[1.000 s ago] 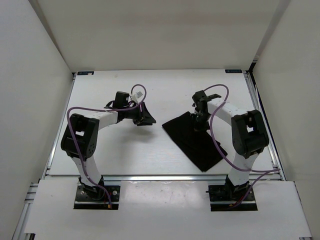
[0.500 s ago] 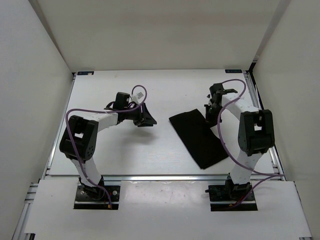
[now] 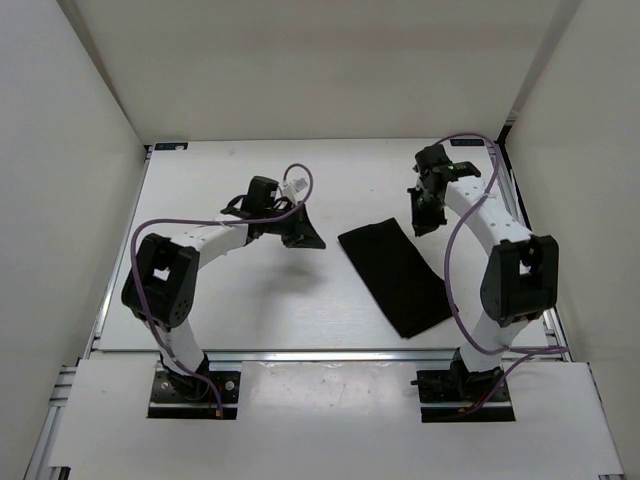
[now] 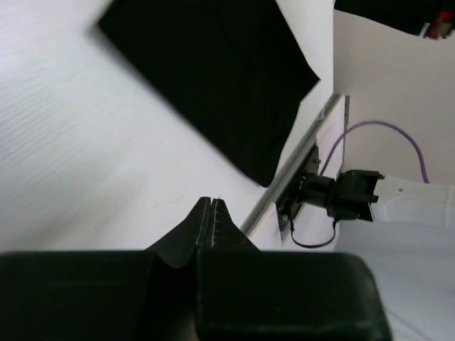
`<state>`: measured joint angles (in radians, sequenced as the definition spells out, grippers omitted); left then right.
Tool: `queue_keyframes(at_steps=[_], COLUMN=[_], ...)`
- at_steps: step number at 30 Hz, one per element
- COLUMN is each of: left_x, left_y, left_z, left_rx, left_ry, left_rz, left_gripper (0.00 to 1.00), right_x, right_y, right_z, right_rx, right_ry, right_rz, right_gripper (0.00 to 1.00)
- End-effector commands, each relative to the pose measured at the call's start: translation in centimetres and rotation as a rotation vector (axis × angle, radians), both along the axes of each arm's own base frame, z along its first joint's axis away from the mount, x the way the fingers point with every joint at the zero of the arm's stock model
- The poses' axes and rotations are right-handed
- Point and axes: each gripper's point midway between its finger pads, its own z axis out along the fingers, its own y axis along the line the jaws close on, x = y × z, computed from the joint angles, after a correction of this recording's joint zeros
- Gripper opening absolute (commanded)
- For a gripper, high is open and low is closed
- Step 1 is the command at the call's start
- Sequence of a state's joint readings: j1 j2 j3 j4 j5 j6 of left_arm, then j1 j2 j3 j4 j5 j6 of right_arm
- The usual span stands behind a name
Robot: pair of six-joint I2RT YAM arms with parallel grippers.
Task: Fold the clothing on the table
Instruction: Fold the skirt
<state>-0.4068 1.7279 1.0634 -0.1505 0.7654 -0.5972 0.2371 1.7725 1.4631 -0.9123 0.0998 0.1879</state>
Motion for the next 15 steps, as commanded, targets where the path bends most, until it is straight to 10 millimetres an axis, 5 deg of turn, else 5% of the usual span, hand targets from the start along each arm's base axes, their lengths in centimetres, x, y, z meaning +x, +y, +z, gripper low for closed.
queue_keyframes(at_steps=[1,5,9,15], left_x=[0.7,2.6,4.5,5.6], left_y=[-2.9,-6.3,-9.2,-11.7], left_z=[1.5,1.7,2.4,0.1], left_rx=[-0.027,-0.069,-0.107,-0.075], left_ry=[-0.055,-0.051,-0.05,-0.002], left_rz=[-0.063,-0.099,-0.141,-0.194], left_gripper=[0.0,0.0,0.0,0.0], right_x=[-2.5,-6.2,-9.6,-12.5], right_y=[2.1,4.5,3.9,1.4], right_z=[1.9,-2.6,-6.0,-8.3], right_rx=[0.071,0.251,0.35,0.375], right_ry=[0.013,0.115,0.186,0.221], right_rz=[0.038,-0.02,-0.13,-0.263], right_gripper=[0.13,0.08,0.06,0.04])
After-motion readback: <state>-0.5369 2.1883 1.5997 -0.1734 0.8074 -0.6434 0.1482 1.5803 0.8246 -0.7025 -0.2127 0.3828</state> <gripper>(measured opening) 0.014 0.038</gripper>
